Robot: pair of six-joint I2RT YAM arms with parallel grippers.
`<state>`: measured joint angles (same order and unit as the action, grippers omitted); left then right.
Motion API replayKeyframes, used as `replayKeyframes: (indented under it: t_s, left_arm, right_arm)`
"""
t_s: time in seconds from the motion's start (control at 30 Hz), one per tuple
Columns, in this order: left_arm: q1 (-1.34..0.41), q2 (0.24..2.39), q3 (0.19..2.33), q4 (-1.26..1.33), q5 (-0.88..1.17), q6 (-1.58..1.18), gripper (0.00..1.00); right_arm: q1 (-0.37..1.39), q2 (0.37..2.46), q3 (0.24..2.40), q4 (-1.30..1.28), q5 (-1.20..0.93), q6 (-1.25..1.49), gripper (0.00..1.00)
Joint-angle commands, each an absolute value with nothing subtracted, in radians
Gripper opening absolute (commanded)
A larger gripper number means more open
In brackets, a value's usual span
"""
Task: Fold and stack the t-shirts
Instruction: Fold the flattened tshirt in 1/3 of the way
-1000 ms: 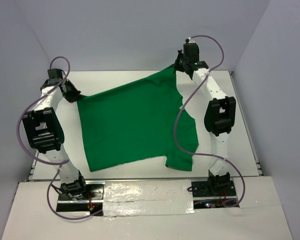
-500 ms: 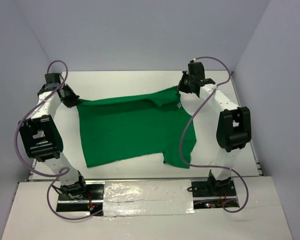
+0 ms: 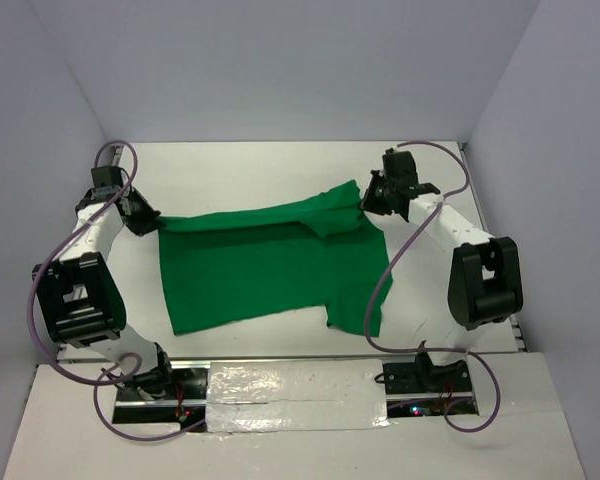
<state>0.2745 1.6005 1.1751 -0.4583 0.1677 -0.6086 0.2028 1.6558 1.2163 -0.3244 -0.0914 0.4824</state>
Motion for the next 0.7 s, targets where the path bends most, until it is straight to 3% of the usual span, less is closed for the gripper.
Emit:
replayKeyframes:
  t_s: [0.0, 0.6, 0.63, 0.67]
  left_arm:
    - [0.287, 1.523, 1.126, -0.439, 0.13, -0.623, 0.0]
    - [0.285, 1.393, 0.954, -0.46, 0.143, -0.661, 0.0]
    - [0.285, 1.393, 0.944, -0.474, 0.135, -0.676, 0.03]
    - [0.285, 1.394, 0.934, -0.485, 0.123, -0.681, 0.22]
  right_arm:
    - [0.195, 1.585, 1.146, -0.292, -0.077, 0.477, 0.0]
    - [0.195, 1.563, 1.026, -0.282, -0.031, 0.462, 0.0]
    - [0.195, 1.568, 1.022, -0.281, -0.029, 0.468, 0.0]
    - [0.195, 1.569, 1.011, -0.281, -0.026, 0.472, 0.16]
